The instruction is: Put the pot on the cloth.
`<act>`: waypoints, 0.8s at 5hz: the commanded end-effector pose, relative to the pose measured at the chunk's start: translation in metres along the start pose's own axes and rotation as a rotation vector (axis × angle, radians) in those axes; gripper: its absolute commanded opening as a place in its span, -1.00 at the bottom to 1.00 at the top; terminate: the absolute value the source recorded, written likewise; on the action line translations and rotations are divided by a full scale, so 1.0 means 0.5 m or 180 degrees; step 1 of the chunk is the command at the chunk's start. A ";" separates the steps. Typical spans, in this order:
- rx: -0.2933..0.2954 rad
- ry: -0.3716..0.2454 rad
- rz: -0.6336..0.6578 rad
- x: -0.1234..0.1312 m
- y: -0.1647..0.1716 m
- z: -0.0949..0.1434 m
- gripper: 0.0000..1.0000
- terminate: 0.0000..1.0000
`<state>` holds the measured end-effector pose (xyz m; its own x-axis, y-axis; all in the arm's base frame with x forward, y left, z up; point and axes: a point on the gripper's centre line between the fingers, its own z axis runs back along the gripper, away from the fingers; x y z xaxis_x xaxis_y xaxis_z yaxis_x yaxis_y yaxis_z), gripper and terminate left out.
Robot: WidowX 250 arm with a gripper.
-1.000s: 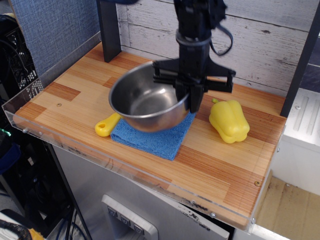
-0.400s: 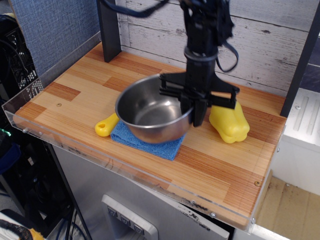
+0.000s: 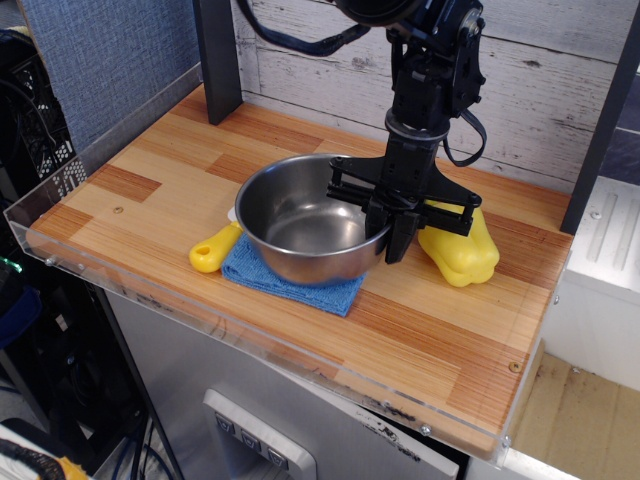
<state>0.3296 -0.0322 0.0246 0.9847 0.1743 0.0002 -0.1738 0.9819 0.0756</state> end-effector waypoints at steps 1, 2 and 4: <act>-0.0167 -0.0243 -0.0050 -0.012 0.031 0.055 1.00 -1.00; -0.0315 -0.0486 -0.0009 -0.025 0.050 0.109 1.00 -1.00; -0.0486 -0.0773 0.0090 -0.045 0.081 0.187 1.00 -1.00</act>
<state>0.3118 -0.0086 0.1104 0.9622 0.1931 0.1921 -0.1822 0.9806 -0.0730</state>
